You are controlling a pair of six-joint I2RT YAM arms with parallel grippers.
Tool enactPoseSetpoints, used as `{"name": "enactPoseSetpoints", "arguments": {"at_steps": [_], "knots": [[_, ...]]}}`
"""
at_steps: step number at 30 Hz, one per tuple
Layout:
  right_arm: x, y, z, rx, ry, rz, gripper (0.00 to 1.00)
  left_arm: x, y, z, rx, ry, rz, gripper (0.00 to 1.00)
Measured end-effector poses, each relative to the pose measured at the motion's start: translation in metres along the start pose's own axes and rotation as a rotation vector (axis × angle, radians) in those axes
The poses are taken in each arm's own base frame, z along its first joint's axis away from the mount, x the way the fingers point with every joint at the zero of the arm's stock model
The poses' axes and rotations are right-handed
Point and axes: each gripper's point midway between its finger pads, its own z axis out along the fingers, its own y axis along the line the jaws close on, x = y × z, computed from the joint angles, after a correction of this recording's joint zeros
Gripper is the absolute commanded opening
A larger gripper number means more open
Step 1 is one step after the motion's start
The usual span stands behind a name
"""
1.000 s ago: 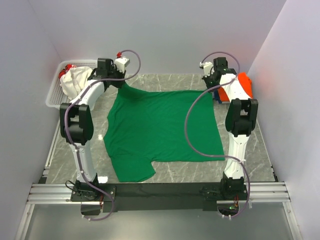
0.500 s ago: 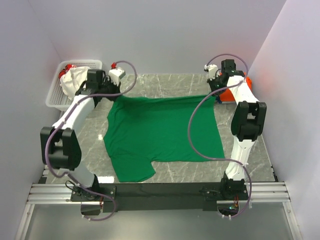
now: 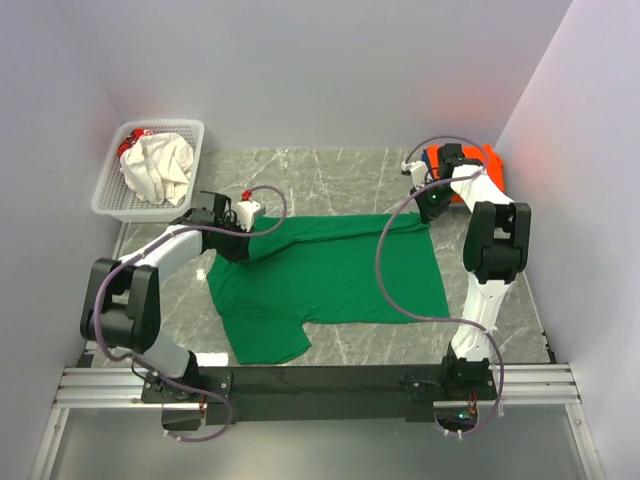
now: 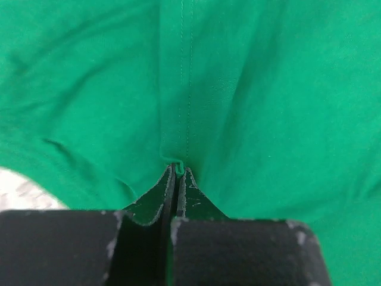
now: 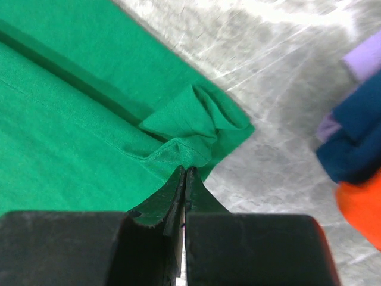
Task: Fold and stack the t-shirts
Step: Fold the tshirt
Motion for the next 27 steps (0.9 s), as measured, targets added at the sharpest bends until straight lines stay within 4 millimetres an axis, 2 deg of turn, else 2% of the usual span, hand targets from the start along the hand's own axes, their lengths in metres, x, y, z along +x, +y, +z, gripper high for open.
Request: {"name": "enactPoseSetpoints", "arguments": {"at_steps": [3, 7, 10, 11, 12, 14, 16, 18, 22, 25, 27], "knots": [[0.008, 0.003, 0.007, -0.024, 0.031, -0.003, 0.0, 0.015, -0.002, 0.012, 0.019, 0.058, -0.007, 0.02], [0.024, 0.011, 0.014, -0.053, 0.078, -0.013, 0.04, 0.024, -0.002, 0.014, 0.025, 0.093, -0.004, 0.05], [0.034, 0.015, 0.017, -0.066, 0.106, -0.019, 0.17, 0.027, -0.004, 0.013, 0.038, 0.106, 0.016, 0.18], [0.035, 0.016, 0.016, -0.069, 0.112, -0.021, 0.22, 0.029, -0.005, 0.012, 0.049, 0.114, 0.024, 0.27], [0.036, 0.016, 0.016, -0.069, 0.116, -0.027, 0.3, 0.03, -0.007, 0.011, 0.061, 0.121, 0.031, 0.3], [0.039, 0.017, 0.015, -0.075, 0.127, -0.033, 0.34, 0.034, -0.013, 0.008, 0.092, 0.138, 0.048, 0.32], [0.042, 0.018, 0.011, -0.077, 0.142, -0.042, 0.47, 0.038, -0.018, 0.002, 0.116, 0.149, 0.072, 0.36], [0.044, 0.018, 0.005, -0.072, 0.153, -0.05, 0.51, 0.036, -0.021, -0.007, 0.129, 0.142, 0.093, 0.38], [0.038, 0.015, -0.011, -0.056, 0.142, -0.05, 0.5, 0.011, -0.022, -0.025, 0.138, 0.081, 0.134, 0.43], [0.018, 0.008, -0.026, -0.034, 0.098, -0.039, 0.47, -0.019, -0.018, -0.029, 0.14, 0.024, 0.15, 0.47], [0.0, 0.003, -0.036, -0.026, 0.056, -0.025, 0.44, -0.039, -0.014, -0.024, 0.151, -0.005, 0.144, 0.49]]}}
